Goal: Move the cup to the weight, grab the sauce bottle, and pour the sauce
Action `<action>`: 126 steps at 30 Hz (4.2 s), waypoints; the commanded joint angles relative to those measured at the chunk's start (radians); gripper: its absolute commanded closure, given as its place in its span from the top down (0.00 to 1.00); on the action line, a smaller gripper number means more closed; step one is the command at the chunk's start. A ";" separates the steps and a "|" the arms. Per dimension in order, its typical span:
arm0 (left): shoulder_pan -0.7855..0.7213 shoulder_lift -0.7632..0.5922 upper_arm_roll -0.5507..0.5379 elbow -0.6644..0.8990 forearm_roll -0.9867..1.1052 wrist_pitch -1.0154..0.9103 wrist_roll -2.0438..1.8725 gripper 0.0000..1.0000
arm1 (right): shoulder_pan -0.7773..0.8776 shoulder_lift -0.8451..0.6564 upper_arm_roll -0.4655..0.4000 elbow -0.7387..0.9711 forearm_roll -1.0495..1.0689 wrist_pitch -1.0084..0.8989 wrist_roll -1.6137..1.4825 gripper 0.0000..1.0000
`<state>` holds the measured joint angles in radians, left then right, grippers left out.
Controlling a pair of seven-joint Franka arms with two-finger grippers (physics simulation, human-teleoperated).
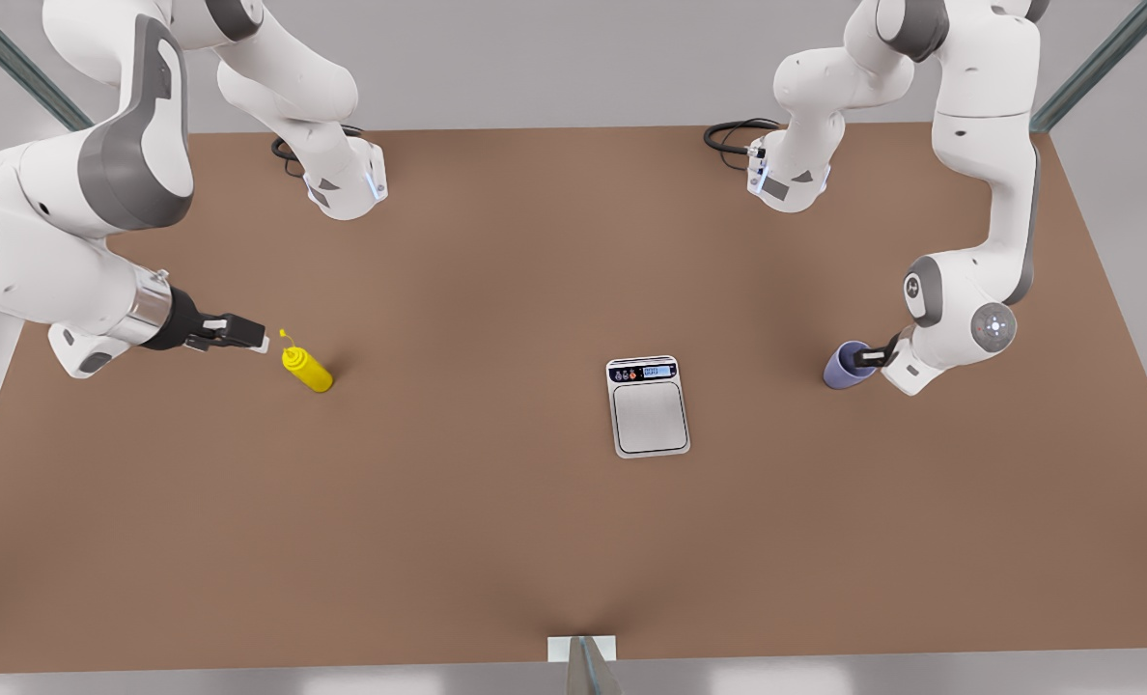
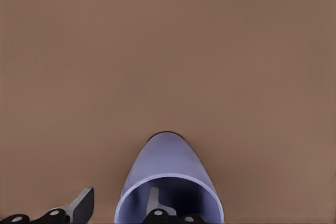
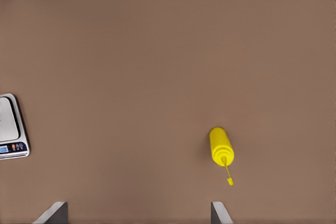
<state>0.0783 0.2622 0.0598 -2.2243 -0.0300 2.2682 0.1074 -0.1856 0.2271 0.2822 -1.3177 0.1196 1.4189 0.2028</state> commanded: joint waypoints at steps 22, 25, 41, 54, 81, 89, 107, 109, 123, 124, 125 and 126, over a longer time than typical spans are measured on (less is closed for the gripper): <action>-0.020 -0.001 -0.011 0.034 -0.107 -0.004 -0.051 0.21 | -0.002 0.001 -0.002 0.000 0.000 0.000 0.000 1.00; -0.115 0.003 -0.063 0.090 -0.142 -0.015 -0.230 0.21 | -0.003 0.001 -0.002 0.000 0.000 0.000 0.000 1.00; -0.466 0.232 -0.164 0.477 -0.165 -0.093 -0.920 0.21 | -0.031 0.086 -0.126 0.037 0.346 -0.009 0.421 1.00; -0.466 0.276 -0.164 0.477 -0.188 -0.007 -0.917 0.78 | -0.370 0.216 -0.294 -0.532 0.747 -0.003 0.233 1.00; -0.281 -0.103 0.028 0.742 0.036 -0.866 -0.130 1.00 | -0.356 0.440 -0.230 -0.649 0.822 0.112 0.158 1.00; -0.290 -0.095 0.002 0.773 -0.010 -0.878 -0.134 1.00 | -0.354 0.443 -0.195 -0.652 0.827 0.146 0.155 1.00; -0.290 -0.084 -0.011 0.776 -0.025 -0.874 -0.138 1.00 | -0.351 0.456 -0.129 -0.667 0.827 0.170 0.141 0.34; -0.290 -0.077 -0.009 0.776 -0.024 -0.869 -0.138 1.00 | -0.351 0.456 -0.121 -0.666 0.827 0.170 0.141 0.31; -0.290 -0.072 -0.008 0.804 -0.018 -0.875 -0.132 1.00 | 0.001 0.276 -0.057 -0.227 0.652 0.278 0.897 0.28; -0.290 -0.072 -0.008 0.805 -0.018 -0.875 -0.134 1.00 | 0.032 0.278 -0.058 -0.209 0.646 0.307 0.938 0.28; -0.290 -0.072 -0.008 0.804 -0.018 -0.875 -0.134 1.00 | 0.058 0.278 -0.057 -0.198 0.627 0.325 0.983 0.28; -0.290 -0.072 -0.008 0.805 -0.018 -0.875 -0.134 1.00 | 0.090 0.278 -0.057 -0.184 0.623 0.370 1.027 0.28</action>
<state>-0.2117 0.1903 0.0521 -1.4204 -0.0488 1.3929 -0.0261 -0.0754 0.5073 0.2254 -1.4914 0.7231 1.8025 1.2460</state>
